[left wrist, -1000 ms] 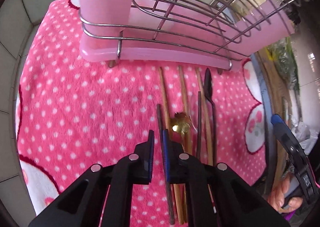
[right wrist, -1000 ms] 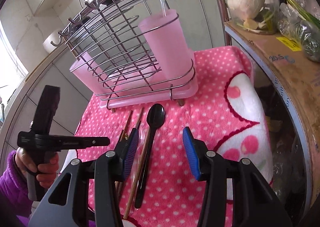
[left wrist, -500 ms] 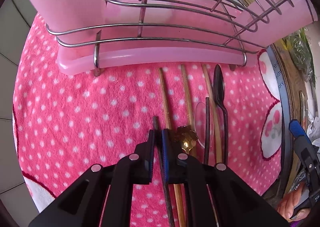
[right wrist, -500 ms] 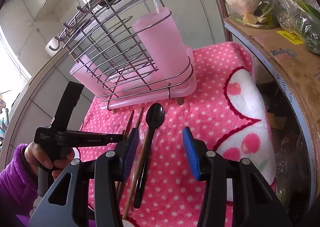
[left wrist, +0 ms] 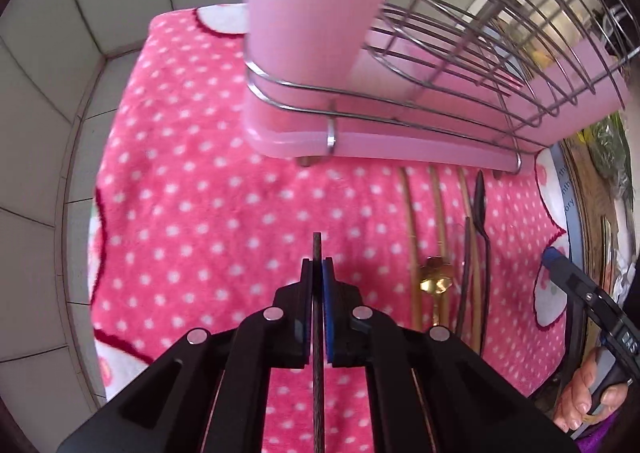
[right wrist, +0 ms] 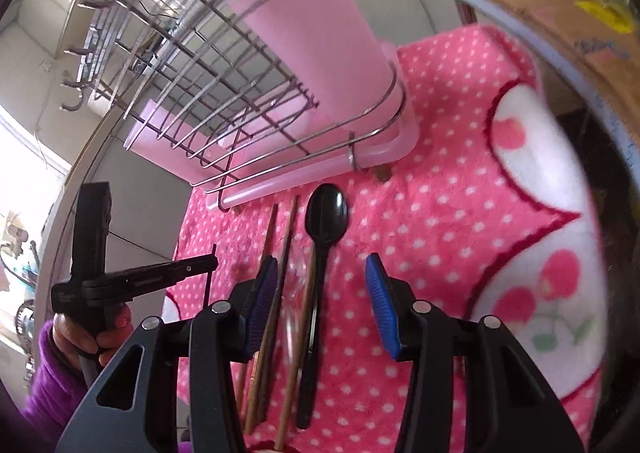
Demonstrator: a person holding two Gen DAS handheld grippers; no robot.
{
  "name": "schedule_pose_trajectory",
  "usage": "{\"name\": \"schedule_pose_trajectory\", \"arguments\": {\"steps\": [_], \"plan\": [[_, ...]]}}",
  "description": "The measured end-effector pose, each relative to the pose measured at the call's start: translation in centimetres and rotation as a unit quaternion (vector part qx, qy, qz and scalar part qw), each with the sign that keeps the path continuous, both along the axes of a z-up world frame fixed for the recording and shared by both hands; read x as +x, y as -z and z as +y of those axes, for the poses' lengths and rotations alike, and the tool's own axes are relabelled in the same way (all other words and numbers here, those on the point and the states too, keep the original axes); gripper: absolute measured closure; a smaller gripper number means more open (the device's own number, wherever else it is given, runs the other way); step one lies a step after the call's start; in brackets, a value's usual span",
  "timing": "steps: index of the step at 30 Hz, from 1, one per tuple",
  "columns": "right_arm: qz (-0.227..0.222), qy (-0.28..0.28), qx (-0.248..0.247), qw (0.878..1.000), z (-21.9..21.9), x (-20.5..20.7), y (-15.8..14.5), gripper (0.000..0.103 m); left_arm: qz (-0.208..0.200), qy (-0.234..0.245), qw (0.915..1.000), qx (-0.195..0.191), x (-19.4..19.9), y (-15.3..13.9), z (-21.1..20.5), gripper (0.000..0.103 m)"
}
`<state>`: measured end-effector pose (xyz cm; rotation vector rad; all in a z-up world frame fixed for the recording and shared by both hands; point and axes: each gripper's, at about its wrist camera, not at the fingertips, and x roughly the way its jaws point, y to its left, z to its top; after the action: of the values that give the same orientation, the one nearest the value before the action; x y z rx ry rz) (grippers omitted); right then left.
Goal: Organize utensils
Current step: 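Lower the left gripper onto another chopstick and close on it, then lift the chopstick with the left gripper while the right gripper grasps the black spoon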
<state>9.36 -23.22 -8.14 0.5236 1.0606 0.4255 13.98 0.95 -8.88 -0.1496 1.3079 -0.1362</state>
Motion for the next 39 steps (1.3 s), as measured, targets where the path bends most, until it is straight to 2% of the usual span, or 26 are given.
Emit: {"name": "schedule_pose_trajectory", "arguments": {"steps": [3,5,8,12,18,23,28,33,39], "plan": [[0.033,-0.007,0.011,0.999,1.0,1.5,1.4,0.06,0.003,-0.006,0.9999,-0.013,-0.1,0.6,1.1,0.099],[0.055,-0.012,-0.003,0.998,1.7,2.6,2.3,0.063,0.004,-0.006,0.9997,-0.022,-0.1,0.7,1.5,0.099],[0.077,-0.018,-0.017,0.997,2.4,3.6,3.2,0.074,0.005,-0.002,0.9994,-0.033,-0.1,0.9,2.0,0.099],[0.081,-0.023,-0.03,0.996,2.9,4.2,3.7,0.091,0.006,0.005,0.9991,-0.041,0.0,1.3,2.5,0.099],[0.061,-0.021,-0.027,0.998,3.0,3.4,3.5,0.092,0.0,0.001,0.9983,-0.059,-0.9,2.0,3.4,0.099],[-0.001,-0.011,-0.022,1.0,1.9,0.8,0.9,0.092,-0.045,-0.007,0.995,-0.089,-2.4,-0.4,5.1,0.099],[-0.07,0.001,-0.035,0.997,1.3,-1.6,-2.0,0.092,-0.125,-0.009,0.9874,-0.098,-5.2,-4.0,5.9,0.099],[-0.145,0.011,-0.04,0.989,1.3,-4.1,-5.5,0.092,-0.211,-0.017,0.9711,-0.11,-8.0,-8.1,6.9,0.099],[-0.217,0.026,-0.041,0.975,-0.2,-6.2,-9.6,0.092,-0.298,-0.026,0.946,-0.125,-9.8,-13.4,7.4,0.099]]}}
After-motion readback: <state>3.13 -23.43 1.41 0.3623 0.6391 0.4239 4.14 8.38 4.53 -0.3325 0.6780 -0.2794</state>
